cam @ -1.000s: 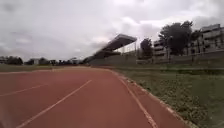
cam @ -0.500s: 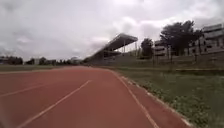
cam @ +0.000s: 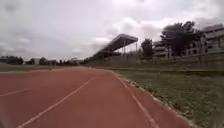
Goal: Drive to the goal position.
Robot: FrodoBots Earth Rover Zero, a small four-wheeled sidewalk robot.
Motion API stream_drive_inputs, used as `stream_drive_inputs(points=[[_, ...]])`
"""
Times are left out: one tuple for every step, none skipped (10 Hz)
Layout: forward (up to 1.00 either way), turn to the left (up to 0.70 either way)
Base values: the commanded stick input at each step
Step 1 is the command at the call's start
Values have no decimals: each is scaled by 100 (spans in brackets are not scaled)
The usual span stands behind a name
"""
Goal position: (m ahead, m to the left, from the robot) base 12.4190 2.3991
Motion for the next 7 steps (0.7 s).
stream_drive_inputs(points=[[70, -5], [70, -3], [70, -3], [70, -7], [70, -3], [70, 0], [70, 0]])
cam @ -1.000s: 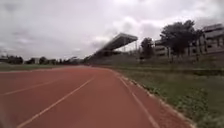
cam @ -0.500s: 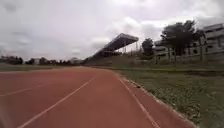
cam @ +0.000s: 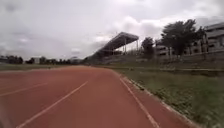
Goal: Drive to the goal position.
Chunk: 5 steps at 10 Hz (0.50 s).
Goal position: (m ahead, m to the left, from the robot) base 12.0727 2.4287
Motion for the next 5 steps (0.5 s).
stream_drive_inputs(points=[[70, -5], [70, 0], [70, 0], [70, 0], [70, 0]])
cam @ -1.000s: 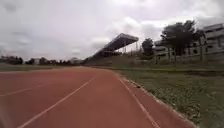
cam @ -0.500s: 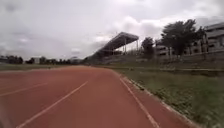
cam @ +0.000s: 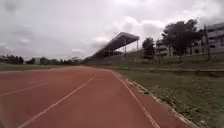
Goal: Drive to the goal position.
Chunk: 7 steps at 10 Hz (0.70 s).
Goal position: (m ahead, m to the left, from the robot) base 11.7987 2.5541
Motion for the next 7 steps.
stream_drive_inputs(points=[[70, 0], [70, 0], [70, 0], [70, 0], [70, -2], [70, -5], [70, -9]])
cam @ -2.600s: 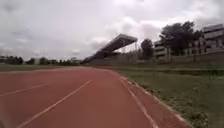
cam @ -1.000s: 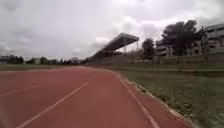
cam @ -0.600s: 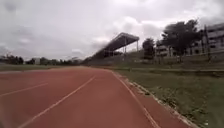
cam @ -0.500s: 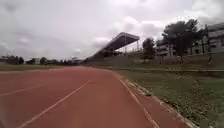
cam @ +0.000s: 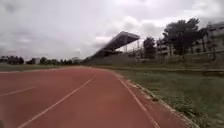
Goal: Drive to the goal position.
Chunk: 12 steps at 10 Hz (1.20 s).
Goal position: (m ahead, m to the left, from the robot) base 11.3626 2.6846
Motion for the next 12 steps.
stream_drive_inputs(points=[[70, -5], [70, 0], [70, 0], [70, -1], [70, -1], [70, 0], [70, 0], [70, 3], [70, 11], [70, 13], [70, 9], [70, 0]])
